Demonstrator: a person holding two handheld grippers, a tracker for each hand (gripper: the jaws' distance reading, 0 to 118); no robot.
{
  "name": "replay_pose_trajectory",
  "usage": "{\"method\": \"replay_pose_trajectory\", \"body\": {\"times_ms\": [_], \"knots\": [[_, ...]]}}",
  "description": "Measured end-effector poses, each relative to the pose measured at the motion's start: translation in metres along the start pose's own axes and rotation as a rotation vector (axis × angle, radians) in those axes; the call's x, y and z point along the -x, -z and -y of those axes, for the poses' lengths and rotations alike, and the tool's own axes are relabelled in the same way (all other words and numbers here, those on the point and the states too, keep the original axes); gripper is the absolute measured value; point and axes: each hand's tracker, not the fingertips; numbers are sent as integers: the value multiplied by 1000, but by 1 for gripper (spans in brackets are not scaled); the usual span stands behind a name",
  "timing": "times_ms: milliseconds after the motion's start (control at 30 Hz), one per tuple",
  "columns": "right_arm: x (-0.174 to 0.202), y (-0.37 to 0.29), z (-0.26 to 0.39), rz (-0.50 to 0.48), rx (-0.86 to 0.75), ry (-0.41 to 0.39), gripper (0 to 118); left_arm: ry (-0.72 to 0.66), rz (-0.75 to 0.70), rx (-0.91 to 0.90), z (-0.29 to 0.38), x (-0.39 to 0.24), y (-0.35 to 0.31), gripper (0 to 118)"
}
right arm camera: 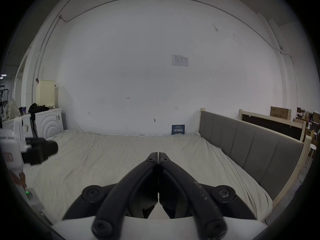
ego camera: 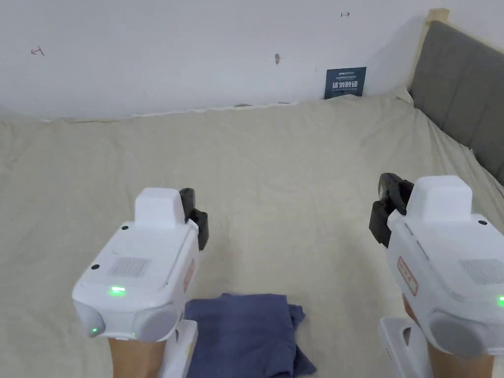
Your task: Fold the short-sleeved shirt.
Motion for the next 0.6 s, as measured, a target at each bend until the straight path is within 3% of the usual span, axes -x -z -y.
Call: {"method": "replay_pose_trajectory", "body": {"times_ms": [233,600], "knots": [[17,-1,-10,2,-38,-49,2,3,-83,-63,-16,50,-6,0],[27,-2,-8,-16,-34,-60,2,-37,-141,-96,-10,87,-17,0]]}}
